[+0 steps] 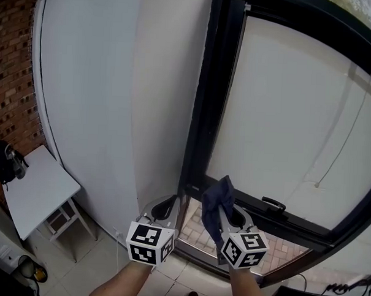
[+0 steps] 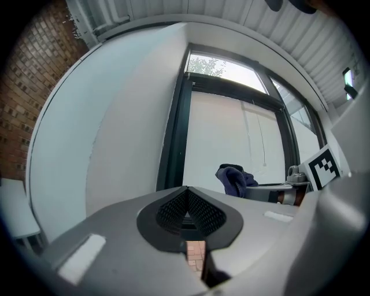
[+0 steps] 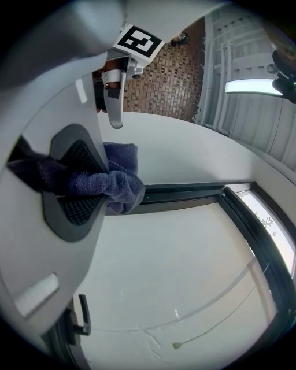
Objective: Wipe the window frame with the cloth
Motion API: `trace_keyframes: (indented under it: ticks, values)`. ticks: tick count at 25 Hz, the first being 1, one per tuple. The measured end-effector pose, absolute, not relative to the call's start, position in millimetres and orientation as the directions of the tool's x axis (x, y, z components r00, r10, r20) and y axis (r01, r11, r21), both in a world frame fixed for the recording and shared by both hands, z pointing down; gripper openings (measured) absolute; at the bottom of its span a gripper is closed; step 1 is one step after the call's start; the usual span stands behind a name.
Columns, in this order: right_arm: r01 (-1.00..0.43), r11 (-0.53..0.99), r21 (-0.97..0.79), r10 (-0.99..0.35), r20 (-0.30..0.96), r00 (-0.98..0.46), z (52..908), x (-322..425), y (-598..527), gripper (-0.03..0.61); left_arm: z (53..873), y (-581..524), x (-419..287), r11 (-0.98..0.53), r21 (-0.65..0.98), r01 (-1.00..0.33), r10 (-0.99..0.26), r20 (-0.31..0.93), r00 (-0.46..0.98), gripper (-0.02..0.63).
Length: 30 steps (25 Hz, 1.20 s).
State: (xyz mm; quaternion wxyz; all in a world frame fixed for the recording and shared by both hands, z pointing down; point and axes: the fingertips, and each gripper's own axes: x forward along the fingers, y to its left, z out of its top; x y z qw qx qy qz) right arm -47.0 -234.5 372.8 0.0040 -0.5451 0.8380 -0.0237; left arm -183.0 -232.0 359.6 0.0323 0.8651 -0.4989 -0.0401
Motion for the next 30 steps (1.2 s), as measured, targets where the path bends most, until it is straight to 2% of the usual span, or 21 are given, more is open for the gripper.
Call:
trace_keyframes:
  ticks: [3,14,19,24,30]
  values:
    - [-0.905,0.423,-0.047,-0.906,-0.003,-0.423,356,-47,-248,0.081,340,-241,-176,-0.522,0.125,-0.844,-0.853,-0.096,0.513,-0.012]
    - [-0.870,0.493,0.014,-0.860,-0.146,-0.490,254,-41,-300,0.081,237,-289,-162,-0.472,0.043,-0.880,-0.862,-0.232,0.451,-0.012]
    - [-0.854,0.519,0.027,-0.833,-0.208,-0.513,209,-39,-320,0.082,195,-305,-149,-0.499,0.029,-0.866,-0.835,-0.283,0.472,-0.012]
    - [-0.840,0.540,0.055,-0.805,-0.258,-0.535,174,-45,-328,0.083,176,-319,-152,-0.459,0.009,-0.888,-0.848,-0.301,0.436,-0.012]
    - [-0.834,0.544,0.095,-0.781,-0.305,-0.544,131,-48,-338,0.083,142,-333,-144,-0.444,-0.004,-0.896,-0.863,-0.267,0.428,-0.014]
